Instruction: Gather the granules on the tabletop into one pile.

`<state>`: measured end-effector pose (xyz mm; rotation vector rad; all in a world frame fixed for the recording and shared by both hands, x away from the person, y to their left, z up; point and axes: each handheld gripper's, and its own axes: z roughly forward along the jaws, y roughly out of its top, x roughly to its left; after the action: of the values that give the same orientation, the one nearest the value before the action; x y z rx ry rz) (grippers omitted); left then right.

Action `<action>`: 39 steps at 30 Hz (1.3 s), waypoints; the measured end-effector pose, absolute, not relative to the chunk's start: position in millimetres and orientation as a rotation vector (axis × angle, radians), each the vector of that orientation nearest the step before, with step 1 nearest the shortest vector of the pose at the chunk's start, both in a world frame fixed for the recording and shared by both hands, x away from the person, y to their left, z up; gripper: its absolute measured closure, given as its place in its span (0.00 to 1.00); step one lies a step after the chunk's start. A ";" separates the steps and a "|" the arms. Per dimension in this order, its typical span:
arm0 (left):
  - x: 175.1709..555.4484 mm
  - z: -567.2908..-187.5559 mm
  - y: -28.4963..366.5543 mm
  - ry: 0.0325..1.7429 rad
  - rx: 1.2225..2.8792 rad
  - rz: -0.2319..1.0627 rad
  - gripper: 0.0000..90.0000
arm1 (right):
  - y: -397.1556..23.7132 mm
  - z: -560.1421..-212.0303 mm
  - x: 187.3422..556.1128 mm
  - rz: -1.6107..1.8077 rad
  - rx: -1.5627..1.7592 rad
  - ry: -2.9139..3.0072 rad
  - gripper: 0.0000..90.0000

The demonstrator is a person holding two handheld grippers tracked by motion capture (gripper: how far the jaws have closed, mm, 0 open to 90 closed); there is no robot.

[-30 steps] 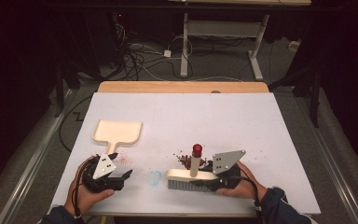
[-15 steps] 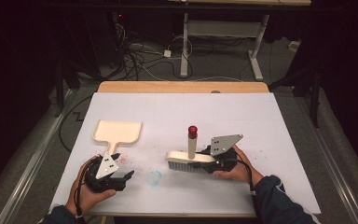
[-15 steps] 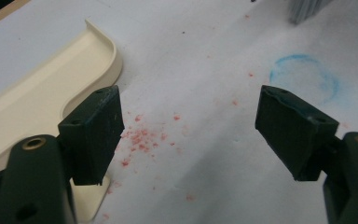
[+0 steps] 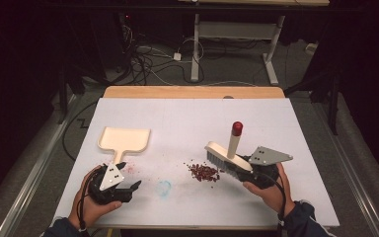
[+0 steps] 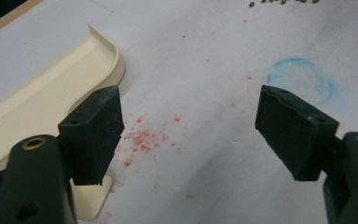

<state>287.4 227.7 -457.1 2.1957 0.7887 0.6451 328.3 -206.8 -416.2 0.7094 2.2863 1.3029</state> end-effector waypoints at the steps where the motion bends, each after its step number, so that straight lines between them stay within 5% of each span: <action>1: 287.0 -457.2 227.3 0.796 2.200 0.634 0.25 | -210.2 -417.3 327.6 1.301 0.754 2.266 0.75; 9: 288.0 -456.7 226.4 0.783 2.200 0.646 0.25 | -208.4 -440.3 328.1 1.062 0.952 2.173 0.75; 24: 288.7 -457.4 225.4 0.784 2.205 0.643 0.25 | -137.8 -449.8 317.8 1.065 0.952 2.094 0.75; 39: 287.7 -457.4 225.5 0.791 2.205 0.631 0.25 | -152.0 -433.1 322.6 1.162 0.917 2.043 0.75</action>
<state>287.7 225.5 -457.4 2.2050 0.7912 0.6310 322.6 -152.0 -433.1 0.9175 2.0433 1.1618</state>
